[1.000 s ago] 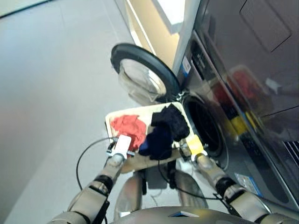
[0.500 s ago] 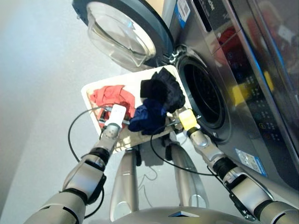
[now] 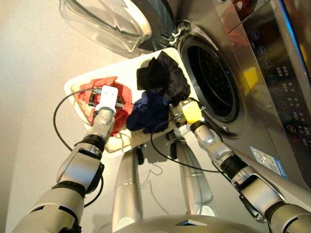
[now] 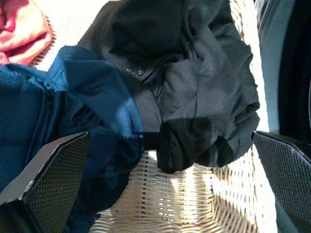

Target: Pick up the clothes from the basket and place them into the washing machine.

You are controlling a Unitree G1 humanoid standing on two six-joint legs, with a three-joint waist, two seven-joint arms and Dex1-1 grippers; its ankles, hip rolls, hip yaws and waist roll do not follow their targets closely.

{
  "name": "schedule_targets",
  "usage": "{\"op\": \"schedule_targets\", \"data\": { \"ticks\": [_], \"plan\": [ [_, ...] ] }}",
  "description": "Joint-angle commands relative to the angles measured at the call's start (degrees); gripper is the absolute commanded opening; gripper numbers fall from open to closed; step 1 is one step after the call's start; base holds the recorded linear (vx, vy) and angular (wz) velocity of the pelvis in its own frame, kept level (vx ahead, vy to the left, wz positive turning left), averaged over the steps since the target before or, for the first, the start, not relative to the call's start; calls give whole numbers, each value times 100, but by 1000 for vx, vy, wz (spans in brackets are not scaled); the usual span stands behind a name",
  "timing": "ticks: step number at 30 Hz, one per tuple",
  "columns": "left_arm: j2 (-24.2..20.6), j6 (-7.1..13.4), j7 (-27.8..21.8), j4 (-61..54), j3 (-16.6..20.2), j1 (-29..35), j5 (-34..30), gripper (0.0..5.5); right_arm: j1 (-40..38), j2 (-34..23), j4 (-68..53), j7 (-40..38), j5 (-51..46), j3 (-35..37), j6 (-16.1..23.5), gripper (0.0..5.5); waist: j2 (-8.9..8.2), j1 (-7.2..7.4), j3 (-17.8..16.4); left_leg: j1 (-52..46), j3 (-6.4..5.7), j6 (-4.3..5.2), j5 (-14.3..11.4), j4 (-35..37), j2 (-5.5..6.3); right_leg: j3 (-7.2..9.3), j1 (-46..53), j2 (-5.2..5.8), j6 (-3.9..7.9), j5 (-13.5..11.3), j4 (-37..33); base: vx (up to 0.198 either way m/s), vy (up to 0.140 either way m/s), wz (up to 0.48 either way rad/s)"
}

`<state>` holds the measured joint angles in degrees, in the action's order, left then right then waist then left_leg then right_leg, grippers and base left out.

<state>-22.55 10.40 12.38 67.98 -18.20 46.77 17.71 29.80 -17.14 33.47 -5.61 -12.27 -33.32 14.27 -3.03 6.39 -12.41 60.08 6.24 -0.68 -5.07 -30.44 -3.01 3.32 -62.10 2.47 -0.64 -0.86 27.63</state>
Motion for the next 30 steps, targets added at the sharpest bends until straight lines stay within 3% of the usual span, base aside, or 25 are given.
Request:
{"op": "schedule_targets", "data": {
  "ticks": [1, 9, 18, 22, 23, 30],
  "plan": [
    [-28, 74, -62, 250, 253, -75, 288, 0, -149, 66, -403, 41, -159, -33, 327, 550, 184, 122, 259, 104, -213, 11, -199, 58, 86, 118, 169, 45, 538, 3, -207, 0, 0, 0],
    [467, 270, -385, -318, 93, -718, 575, 0, -251, -43, -85, -35, 494, 33, 173, 550, 241, 11, 479, -61, -244, 12, -149, 242, 159, 142, 262, 59, 526, -26, -286, 0, 0, 0],
    [703, 722, -802, -2836, -140, -1976, 1590, 0, -264, -479, -43, -195, 2086, -286, -7, 550, 371, -316, 500, -993, -281, 33, -2, 828, 322, 166, 1125, 88, 523, -96, -697, 0, 0, 0],
    [624, 718, -1173, -3856, -287, -2368, 2142, 0, -101, -700, -151, -98, 2807, -655, 5, 550, 447, -422, 472, -1501, -292, 39, 75, 1135, 367, 168, 1579, 117, 536, -113, -930, -21, -12, 7],
    [604, 700, -1275, -4062, -370, -2401, 2277, 0, 24, -724, -166, -78, 3029, -813, 7, 550, 442, -431, 456, -1550, -254, 17, 273, 1223, 401, 189, 1648, 154, 495, -266, -1034, -79, -50, 67],
    [597, 531, -1485, -4991, -671, -2625, 2965, 0, 502, -645, -410, 5, 3483, -1273, -7, 550, 546, -555, 396, -2071, -254, 27, 325, 1426, 473, 188, 2166, 159, 487, -231, -1206, -12, -7, 14]
  ]
}}
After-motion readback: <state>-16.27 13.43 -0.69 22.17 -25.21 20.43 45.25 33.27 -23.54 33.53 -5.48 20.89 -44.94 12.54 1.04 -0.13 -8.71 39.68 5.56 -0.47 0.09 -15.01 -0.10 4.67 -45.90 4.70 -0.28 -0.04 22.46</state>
